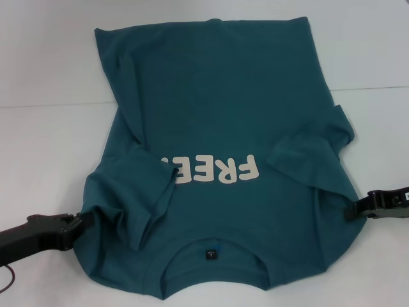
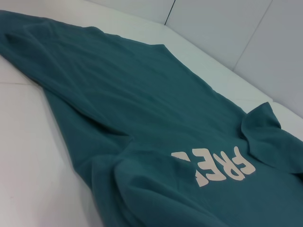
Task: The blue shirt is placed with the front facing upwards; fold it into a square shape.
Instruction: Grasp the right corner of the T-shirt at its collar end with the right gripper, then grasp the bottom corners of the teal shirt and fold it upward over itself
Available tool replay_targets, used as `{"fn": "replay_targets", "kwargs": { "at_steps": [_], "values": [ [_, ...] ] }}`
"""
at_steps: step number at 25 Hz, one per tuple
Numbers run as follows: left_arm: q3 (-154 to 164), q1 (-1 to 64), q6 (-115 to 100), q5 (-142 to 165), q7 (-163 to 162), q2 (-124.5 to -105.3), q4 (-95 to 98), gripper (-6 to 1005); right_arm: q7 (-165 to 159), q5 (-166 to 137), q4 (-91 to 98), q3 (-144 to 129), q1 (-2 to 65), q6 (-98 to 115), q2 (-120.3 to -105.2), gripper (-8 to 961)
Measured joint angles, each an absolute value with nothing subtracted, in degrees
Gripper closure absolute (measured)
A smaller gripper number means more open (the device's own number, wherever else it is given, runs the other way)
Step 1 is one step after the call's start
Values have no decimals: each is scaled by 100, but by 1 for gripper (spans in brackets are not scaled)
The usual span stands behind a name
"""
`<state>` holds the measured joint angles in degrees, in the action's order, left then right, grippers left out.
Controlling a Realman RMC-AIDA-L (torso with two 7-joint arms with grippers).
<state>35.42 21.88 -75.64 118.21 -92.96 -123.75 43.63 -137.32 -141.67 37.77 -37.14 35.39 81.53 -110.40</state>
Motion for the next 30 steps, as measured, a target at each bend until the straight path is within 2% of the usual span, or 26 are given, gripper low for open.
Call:
{"fn": "replay_targets", "kwargs": {
  "at_steps": [6, 23, 30],
  "values": [
    [3417, 2157, -7672, 11821, -9330, -12375, 4356, 987, -13629, -13827, 3860, -3559, 3393, 8403, -10990, 909],
    [2637, 1888, -8508, 11807, -9537, -12391, 4342, 986, -13112, -13145, 3994, -2687, 2773, 9239, -10870, 919],
    [2331, 1751, -8914, 11803, -9672, -12404, 4348, 985, -12867, -13023, 4000, -2394, 2470, 9557, -10869, 916]
  ]
}}
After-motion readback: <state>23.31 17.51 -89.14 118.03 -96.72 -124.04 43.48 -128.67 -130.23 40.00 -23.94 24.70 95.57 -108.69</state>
